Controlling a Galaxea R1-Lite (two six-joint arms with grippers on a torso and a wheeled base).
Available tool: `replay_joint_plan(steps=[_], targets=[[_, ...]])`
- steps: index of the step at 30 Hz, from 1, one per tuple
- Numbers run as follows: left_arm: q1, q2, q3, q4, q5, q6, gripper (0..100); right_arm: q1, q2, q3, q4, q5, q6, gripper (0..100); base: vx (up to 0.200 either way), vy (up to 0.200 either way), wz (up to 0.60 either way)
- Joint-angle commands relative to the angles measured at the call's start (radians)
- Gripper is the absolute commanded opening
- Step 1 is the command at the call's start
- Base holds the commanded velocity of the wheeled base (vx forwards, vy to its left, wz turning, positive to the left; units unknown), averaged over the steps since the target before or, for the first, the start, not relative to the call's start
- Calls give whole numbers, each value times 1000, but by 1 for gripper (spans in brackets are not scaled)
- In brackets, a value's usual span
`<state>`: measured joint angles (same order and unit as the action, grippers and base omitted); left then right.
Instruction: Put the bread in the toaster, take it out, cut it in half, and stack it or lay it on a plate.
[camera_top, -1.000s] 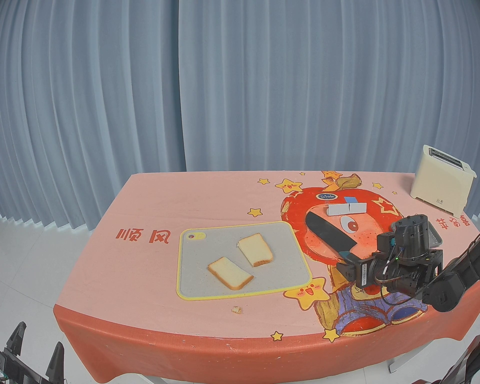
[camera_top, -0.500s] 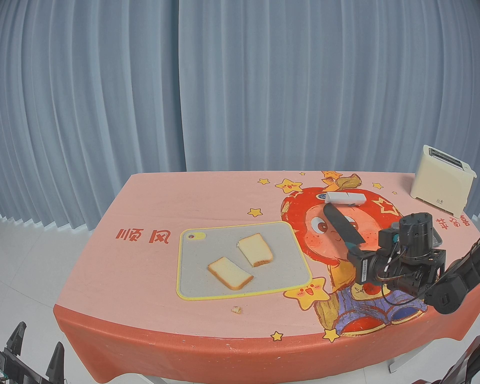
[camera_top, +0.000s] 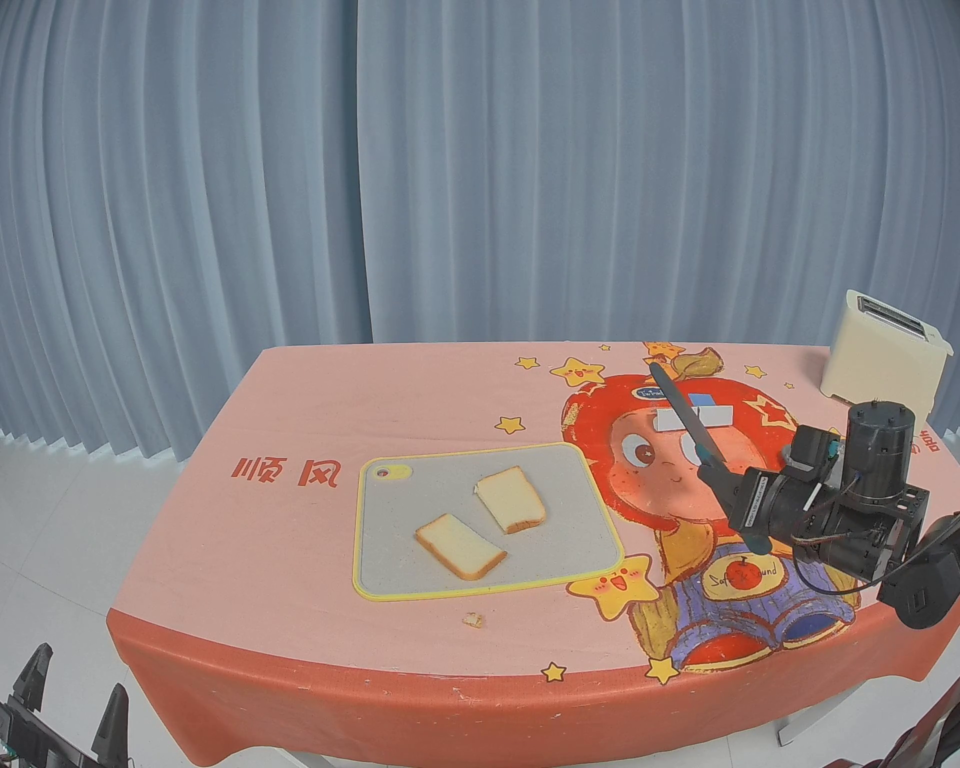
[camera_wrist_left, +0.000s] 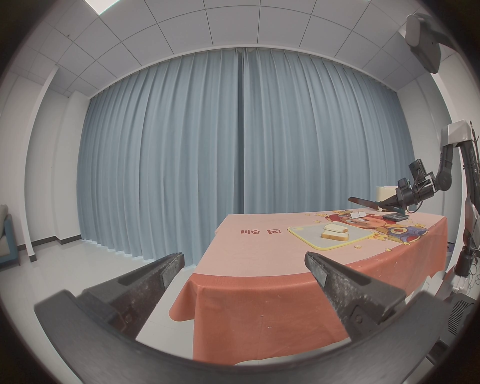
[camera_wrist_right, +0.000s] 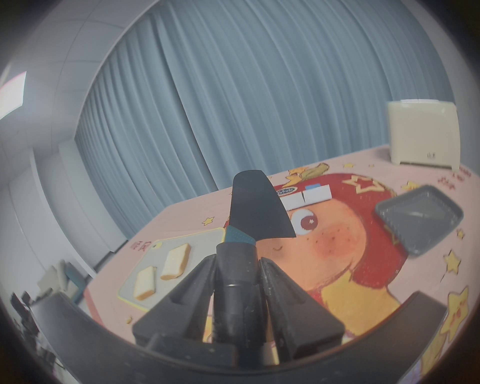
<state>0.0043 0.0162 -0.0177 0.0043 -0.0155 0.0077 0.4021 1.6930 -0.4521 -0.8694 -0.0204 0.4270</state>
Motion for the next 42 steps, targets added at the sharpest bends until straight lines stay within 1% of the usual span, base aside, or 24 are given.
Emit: replay_joint_plan(steps=[1,2,4,6,7,10,13,15,16,17,19,20,21,22,24,26,31,34,35,37,39,41,42], targets=[[0,-16,18,0,0,0,100,-43,-22,27,-8,36,70,0,0,0,0],[0,-16,16,0,0,0,100,-52,-22,29,-8,43,85,0,0,0,0],[0,-16,18,0,0,0,100,-80,-21,33,-8,86,142,0,0,0,0],[0,-16,18,0,0,0,100,-103,-19,38,-10,123,177,0,0,0,0],[0,-16,18,0,0,0,100,-115,-19,38,-10,134,188,0,0,0,0],[0,-16,18,0,0,0,100,-167,-18,39,-10,194,230,0,0,0,0],[0,-16,18,0,0,0,100,-220,-16,39,-10,275,292,0,0,0,0],[0,-16,18,0,0,0,100,-267,-13,32,-11,347,340,0,0,0,0],[0,-16,18,0,0,0,100,-278,-13,30,-16,369,349,0,0,0,0],[0,-16,18,0,0,0,100,-301,-12,35,-33,415,366,0,0,0,0],[0,-16,16,0,0,0,100,-338,-6,46,-80,491,391,0,0,0,0],[0,-16,18,0,0,0,100,-348,-3,52,-100,521,403,0,0,0,0],[0,-16,18,0,0,0,100,-368,8,62,-134,567,429,0,0,0,0],[0,-16,18,0,0,0,100,-384,25,67,-165,596,450,0,0,0,0],[0,-16,18,0,0,0,100,-401,53,70,-211,622,481,0,0,0,0],[0,-16,18,0,0,0,100,-416,91,72,-266,634,516,0,0,0,0],[0,-16,18,0,0,0,100,-414,212,73,-422,632,575,0,0,0,0],[0,-16,16,0,0,0,100,-413,275,105,-545,634,613,0,0,0,0],[0,-16,18,0,0,0,100,-411,289,113,-585,634,631,0,0,0,0],[0,-16,18,0,0,0,100,-410,324,119,-685,634,691,0,0,0,0],[0,-16,18,0,0,0,100,-410,333,118,-695,634,736,0,0,0,0],[0,-16,18,0,0,0,100,-408,332,116,-688,637,762,0,0,0,0],[0,-16,18,0,0,0,100,-405,335,118,-688,637,762,0,0,0,0]])
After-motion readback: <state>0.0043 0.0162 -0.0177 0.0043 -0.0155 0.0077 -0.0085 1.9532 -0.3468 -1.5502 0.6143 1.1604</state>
